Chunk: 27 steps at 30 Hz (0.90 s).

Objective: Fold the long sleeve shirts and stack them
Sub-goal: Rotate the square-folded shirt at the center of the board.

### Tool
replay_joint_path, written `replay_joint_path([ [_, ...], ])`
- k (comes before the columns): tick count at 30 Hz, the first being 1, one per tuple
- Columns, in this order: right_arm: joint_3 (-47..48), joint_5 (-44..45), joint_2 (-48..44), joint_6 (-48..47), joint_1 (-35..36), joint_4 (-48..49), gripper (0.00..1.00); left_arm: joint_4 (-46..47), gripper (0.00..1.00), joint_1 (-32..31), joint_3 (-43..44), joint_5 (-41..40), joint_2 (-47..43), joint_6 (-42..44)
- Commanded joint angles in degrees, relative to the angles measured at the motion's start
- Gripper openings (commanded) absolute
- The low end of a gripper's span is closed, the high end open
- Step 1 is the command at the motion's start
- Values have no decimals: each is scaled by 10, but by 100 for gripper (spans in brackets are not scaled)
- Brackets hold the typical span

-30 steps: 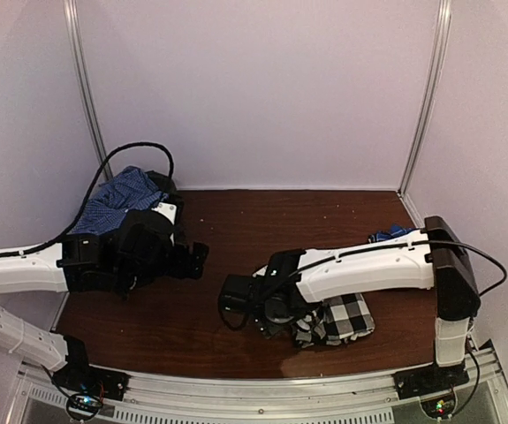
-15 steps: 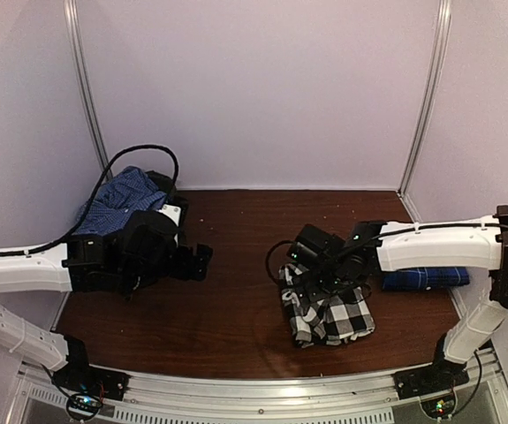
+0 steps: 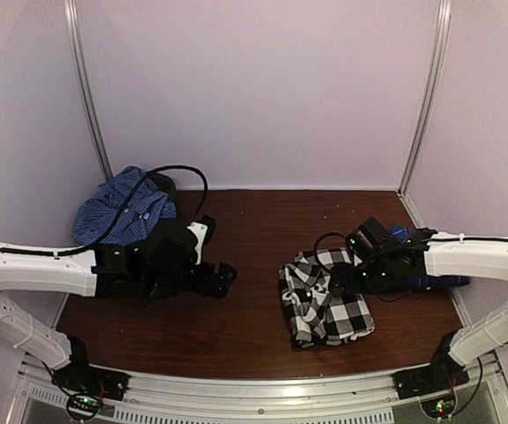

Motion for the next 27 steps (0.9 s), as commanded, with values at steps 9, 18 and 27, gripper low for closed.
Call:
replay_joint_path([
  [9, -173, -122, -115, 89, -20, 94, 98, 42, 98, 5, 29, 43, 58, 4],
  [18, -219, -163, -116, 173, 84, 230, 95, 21, 98, 6, 59, 32, 88, -11],
  [27, -47, -194, 120, 141, 210, 377, 94, -69, 98, 26, 69, -27, 56, -68],
])
